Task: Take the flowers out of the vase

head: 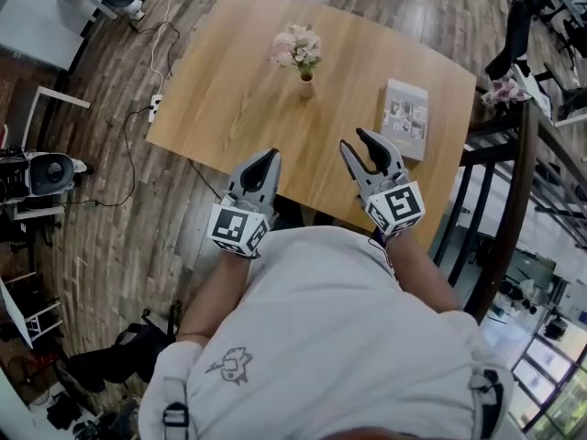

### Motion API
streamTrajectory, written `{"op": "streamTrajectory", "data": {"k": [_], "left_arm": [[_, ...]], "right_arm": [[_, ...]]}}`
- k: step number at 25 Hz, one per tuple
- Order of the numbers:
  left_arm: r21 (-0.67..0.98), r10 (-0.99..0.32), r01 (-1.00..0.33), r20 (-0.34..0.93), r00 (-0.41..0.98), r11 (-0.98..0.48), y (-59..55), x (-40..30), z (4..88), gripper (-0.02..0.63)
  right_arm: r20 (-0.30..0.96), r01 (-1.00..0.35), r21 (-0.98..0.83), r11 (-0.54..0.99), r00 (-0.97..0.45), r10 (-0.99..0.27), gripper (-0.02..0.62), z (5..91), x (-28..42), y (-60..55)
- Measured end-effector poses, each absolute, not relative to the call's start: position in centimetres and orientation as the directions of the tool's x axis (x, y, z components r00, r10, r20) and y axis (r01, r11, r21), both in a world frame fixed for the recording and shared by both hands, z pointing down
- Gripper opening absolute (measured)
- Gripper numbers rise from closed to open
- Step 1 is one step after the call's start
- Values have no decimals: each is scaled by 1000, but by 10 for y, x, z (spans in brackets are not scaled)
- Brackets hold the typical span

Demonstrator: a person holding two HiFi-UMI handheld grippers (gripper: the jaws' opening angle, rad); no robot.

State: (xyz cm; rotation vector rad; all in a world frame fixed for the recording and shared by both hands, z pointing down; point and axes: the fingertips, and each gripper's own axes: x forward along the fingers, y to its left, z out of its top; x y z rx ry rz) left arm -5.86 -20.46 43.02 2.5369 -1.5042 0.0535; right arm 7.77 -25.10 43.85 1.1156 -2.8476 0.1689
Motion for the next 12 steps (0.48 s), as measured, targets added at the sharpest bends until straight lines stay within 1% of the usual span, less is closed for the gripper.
{"op": "streamTrajectory", "data": {"k": [7,12], "left_arm": [[177,-851,-859,144,505,-480,-242,-71,440,5],[201,-837,-849,167,521,-489,-265,-86,453,5]], "right_arm": [[163,-688,-90,720,-724,-670,164,455,60,-281],[197,-685,-112,720,-726,-659,164,471,35,-301]]}}
